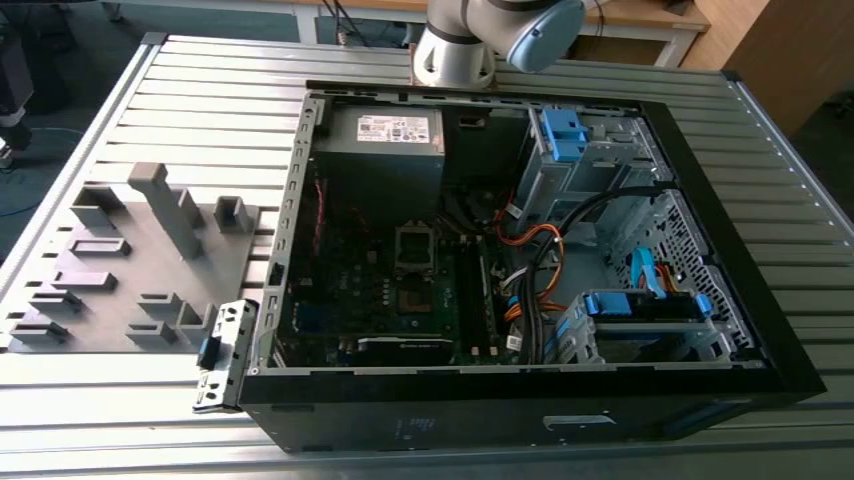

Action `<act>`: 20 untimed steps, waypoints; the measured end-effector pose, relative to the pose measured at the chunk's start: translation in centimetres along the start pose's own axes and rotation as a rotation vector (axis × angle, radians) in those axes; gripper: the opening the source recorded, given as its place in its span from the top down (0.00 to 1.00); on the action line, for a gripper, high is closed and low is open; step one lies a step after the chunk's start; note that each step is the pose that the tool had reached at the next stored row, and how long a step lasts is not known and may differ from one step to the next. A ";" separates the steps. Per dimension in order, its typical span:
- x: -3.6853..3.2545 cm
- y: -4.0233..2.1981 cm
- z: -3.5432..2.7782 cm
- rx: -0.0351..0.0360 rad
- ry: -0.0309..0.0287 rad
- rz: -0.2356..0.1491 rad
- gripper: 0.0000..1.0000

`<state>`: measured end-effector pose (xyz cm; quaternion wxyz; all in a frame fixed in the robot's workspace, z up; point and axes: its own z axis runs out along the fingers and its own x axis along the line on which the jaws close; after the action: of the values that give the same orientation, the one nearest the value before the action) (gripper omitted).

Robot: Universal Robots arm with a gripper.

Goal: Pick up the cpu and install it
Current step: 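Pick up the cpu and move it towards the insertion slot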

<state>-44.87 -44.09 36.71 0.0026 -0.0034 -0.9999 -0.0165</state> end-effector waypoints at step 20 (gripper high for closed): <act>-1.68 0.01 -0.01 0.0000 0.0000 0.000 0.53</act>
<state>-43.19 -44.08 36.71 0.0026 -0.0035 -0.9999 -0.0165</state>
